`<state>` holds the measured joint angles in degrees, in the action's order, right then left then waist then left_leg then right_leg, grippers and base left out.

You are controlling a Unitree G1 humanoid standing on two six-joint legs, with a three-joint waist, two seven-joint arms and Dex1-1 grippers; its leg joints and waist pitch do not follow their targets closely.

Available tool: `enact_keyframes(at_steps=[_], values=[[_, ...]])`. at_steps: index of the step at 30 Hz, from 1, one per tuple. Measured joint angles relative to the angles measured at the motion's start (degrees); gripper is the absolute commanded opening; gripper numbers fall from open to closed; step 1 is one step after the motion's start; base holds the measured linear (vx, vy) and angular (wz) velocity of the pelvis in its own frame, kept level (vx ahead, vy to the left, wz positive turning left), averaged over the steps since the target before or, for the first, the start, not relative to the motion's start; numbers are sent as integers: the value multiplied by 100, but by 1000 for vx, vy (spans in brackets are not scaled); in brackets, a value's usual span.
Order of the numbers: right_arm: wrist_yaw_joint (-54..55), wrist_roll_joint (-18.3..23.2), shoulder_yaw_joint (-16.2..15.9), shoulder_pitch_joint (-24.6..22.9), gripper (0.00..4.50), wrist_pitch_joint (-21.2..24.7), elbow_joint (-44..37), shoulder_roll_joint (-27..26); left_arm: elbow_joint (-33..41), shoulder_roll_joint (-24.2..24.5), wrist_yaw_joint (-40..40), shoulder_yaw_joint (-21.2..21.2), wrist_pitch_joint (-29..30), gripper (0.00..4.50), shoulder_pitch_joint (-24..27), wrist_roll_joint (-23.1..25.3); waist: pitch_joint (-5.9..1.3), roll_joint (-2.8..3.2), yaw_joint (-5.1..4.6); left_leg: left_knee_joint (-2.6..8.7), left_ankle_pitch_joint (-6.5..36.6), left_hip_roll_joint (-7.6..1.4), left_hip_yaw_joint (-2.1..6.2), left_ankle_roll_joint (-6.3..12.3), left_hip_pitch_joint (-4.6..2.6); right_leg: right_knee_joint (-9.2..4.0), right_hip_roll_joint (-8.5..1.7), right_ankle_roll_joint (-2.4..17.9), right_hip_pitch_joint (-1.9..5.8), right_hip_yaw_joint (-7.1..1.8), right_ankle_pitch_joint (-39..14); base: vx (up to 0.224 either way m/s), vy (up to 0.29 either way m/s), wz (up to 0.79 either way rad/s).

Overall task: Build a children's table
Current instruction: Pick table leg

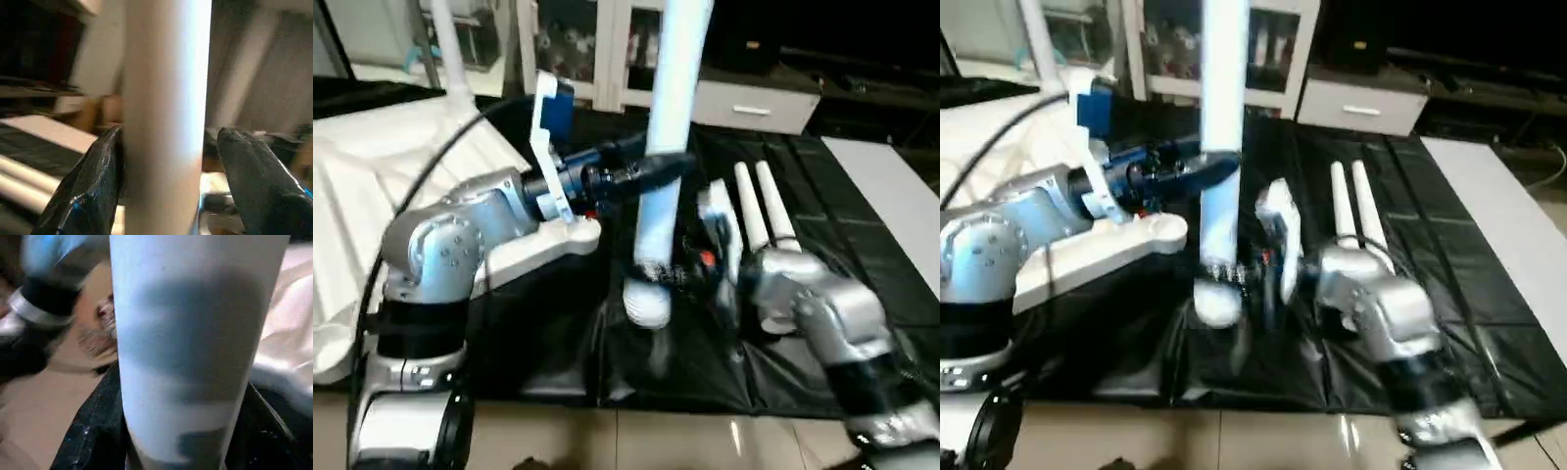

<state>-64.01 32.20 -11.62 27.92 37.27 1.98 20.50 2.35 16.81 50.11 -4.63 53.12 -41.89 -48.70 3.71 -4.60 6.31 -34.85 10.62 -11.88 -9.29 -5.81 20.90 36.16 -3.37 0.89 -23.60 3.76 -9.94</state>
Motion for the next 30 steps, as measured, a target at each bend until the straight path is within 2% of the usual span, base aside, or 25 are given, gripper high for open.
enact_keyframes(at_steps=[3,7,9,12,15,17,18,21,22,29,30], values=[[-139,-4,-88,-37,190,67,-101,65,-5,70,194,103,103,325,-39,-84,2,3,9,2,-1,-1,2,-2,-1,0,1,-9,-2,1,-2,0,0,0],[-149,-11,-225,-37,190,165,-135,140,2,152,380,389,-34,325,-44,136,1,4,14,2,-3,-1,4,-3,0,0,1,-6,-1,1,0,0,0,0],[-166,-11,-255,-37,190,253,-174,173,1,157,418,455,-47,298,-44,169,1,4,15,1,-4,-1,5,-5,2,0,1,9,-1,1,9,0,0,0],[-257,-48,-309,-36,190,266,-199,266,-58,178,418,517,-42,288,-70,231,1,3,33,1,-4,0,5,-5,4,-2,0,9,-1,1,9,0,0,0],[-260,-116,-432,-36,190,267,-199,273,-183,134,406,609,-39,249,-141,265,1,3,30,1,-4,0,5,-5,4,-2,0,9,-1,1,9,0,0,0],[-257,-135,-463,-37,190,267,-199,274,-266,116,383,616,-39,245,-147,291,1,4,26,2,-4,-1,5,-5,4,-2,0,9,-2,1,9,0,0,0],[-256,-135,-463,-37,190,267,-199,276,-298,115,362,616,-39,219,-147,300,1,4,26,2,-4,-1,5,-5,4,-2,0,9,-2,2,9,0,0,0],[-239,-142,-462,-37,190,273,-197,285,-338,93,325,607,-35,203,-149,300,1,4,26,1,-4,-1,6,-5,4,-2,0,9,-2,2,9,0,0,0],[-236,-143,-460,-37,190,273,-197,295,-364,82,317,598,-32,182,-153,295,1,4,26,1,-4,-1,6,-5,4,-2,1,9,-1,2,9,0,0,0],[-100,-218,-417,-32,189,142,-136,247,-523,60,218,552,-12,175,-253,286,1,4,31,0,-4,-1,7,-5,5,-2,0,11,-1,2,10,0,0,0],[-72,-262,-386,-29,224,74,-119,218,-526,58,192,545,-13,175,-289,289,1,4,30,0,-4,0,6,-5,5,-2,0,11,-1,2,10,0,0,0]])
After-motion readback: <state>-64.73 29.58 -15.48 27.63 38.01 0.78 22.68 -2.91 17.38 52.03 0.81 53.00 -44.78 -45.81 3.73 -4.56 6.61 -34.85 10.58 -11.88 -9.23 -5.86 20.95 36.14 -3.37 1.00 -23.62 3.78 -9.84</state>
